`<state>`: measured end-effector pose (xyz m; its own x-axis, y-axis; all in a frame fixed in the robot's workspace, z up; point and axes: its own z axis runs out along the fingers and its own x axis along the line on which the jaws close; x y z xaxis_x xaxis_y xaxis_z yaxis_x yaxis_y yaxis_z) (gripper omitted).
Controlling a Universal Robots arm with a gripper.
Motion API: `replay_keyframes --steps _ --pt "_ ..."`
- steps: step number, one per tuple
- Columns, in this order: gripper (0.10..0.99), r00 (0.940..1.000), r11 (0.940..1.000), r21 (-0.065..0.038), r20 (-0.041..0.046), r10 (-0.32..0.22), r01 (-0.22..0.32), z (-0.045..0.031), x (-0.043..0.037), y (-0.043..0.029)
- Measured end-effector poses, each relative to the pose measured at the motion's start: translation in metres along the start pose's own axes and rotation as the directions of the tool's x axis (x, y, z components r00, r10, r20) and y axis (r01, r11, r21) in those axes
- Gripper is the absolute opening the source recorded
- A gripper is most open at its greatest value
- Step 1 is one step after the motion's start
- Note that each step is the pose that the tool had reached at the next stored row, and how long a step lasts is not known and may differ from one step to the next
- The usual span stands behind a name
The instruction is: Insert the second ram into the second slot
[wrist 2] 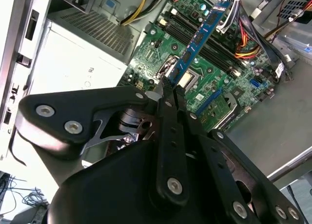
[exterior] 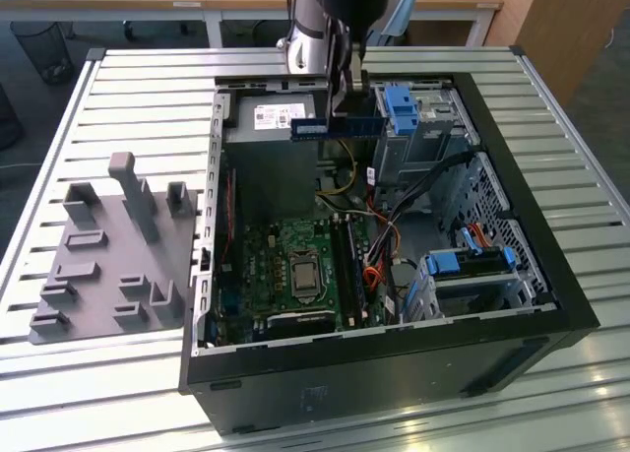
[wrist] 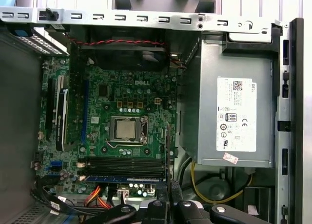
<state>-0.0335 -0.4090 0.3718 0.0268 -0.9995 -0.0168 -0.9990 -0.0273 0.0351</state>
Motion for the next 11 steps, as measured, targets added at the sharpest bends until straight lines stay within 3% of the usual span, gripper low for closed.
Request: replay_keyframes --steps 6,11 --pt "0.137 1.0000 1.0000 0.008 -0.0003 0.000 0.000 0.0000 0.0016 0.0003" --pt "0.137 1.0000 1.0000 0.008 -0.0002 0.000 0.000 0.0000 0.0026 0.0004"
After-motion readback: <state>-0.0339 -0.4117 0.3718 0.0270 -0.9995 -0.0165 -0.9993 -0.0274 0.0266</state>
